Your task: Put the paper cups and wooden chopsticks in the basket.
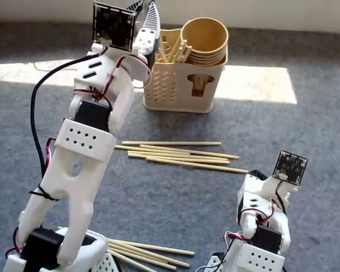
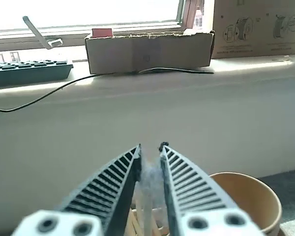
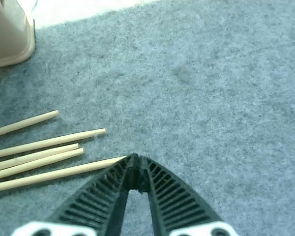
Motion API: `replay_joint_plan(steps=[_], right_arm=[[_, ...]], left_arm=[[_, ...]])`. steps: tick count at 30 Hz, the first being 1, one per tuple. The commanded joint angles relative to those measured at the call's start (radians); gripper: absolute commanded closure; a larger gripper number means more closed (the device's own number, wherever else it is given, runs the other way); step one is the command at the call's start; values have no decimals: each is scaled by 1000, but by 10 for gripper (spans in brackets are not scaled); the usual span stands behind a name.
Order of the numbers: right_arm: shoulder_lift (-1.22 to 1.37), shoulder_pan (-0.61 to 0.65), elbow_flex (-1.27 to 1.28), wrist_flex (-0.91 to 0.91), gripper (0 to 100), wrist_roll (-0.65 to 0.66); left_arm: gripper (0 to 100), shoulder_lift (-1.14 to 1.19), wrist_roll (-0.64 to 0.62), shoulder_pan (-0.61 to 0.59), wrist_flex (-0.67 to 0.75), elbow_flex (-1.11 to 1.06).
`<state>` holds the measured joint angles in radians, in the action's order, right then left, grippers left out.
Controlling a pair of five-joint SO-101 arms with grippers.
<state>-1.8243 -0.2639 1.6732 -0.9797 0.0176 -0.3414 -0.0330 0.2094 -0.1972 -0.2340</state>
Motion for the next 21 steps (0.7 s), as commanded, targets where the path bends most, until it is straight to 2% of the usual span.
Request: replay_joint_plan(steps=[1,8,15,19,21], right_arm=[[-12,-12,119,25,992,-3],[-12,-12,119,25,992,-3],[-12,-12,119,25,992,-3],[-12,-12,119,25,992,-3],[-12,-12,119,25,992,-3]], left_arm=[[899,-38,-44,-35,-77,51],[881,-47,-40,-65,-302,134],[886,-48,-40,-130,-494,128],[992,-51,-40,-170,-582,137],[986,-77,-40,-171,-621,120]])
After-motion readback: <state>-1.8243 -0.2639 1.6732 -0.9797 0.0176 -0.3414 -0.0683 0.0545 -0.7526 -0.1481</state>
